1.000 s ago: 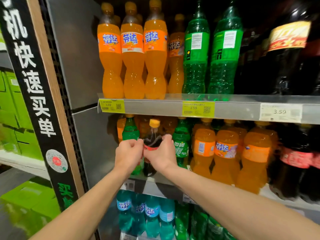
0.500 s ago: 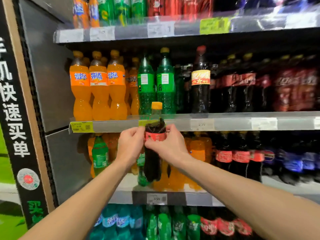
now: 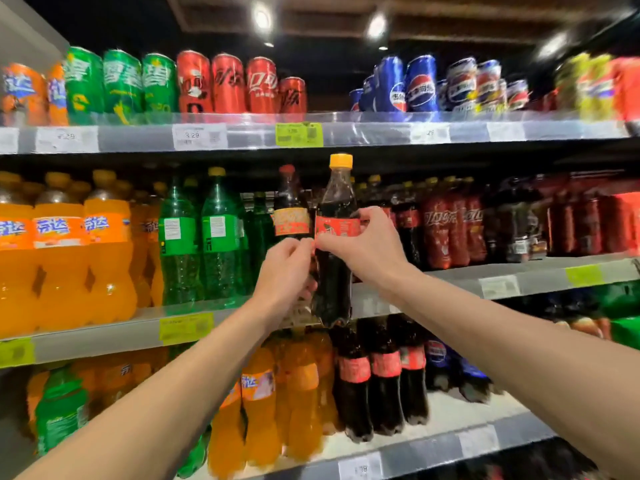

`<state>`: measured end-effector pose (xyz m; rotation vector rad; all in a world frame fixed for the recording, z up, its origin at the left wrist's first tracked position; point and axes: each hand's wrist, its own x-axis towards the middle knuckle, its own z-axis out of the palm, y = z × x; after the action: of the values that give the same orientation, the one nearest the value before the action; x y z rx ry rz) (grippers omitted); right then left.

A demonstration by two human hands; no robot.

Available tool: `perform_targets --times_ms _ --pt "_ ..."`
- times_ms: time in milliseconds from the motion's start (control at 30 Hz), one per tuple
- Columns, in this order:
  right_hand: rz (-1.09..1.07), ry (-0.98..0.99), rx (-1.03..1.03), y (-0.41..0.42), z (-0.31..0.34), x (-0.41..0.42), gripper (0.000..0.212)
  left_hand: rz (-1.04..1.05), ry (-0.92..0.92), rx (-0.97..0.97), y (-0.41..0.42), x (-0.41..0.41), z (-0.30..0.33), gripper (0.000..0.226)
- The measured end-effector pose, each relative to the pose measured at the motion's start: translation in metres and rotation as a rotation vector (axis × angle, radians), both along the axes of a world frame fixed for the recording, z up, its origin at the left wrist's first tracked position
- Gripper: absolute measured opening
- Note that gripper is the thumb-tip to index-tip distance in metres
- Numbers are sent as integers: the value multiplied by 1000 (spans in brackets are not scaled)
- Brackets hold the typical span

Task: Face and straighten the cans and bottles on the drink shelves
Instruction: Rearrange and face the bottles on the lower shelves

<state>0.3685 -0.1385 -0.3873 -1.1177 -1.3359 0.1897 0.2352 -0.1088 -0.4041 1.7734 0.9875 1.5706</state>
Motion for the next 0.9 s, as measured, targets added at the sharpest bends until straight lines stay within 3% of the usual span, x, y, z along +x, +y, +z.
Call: perform_targets --times_ms 300,467,567,667,900 --pt "-102 -2 143 44 24 67 59 -27 49 115 41 71 27 21" --pt "-95 -39 90 74 12 84 71 -28 78 34 65 89 19 27" --pt "-85 -67 57 91 10 87 44 -5 96 12 80 93 15 30" --pt "-57 -64 13 110 11 87 34 20 128 -1 96 97 11 38" --pt "-116 -140 -118 142 6 74 52 74 178 -10 110 98 1 47"
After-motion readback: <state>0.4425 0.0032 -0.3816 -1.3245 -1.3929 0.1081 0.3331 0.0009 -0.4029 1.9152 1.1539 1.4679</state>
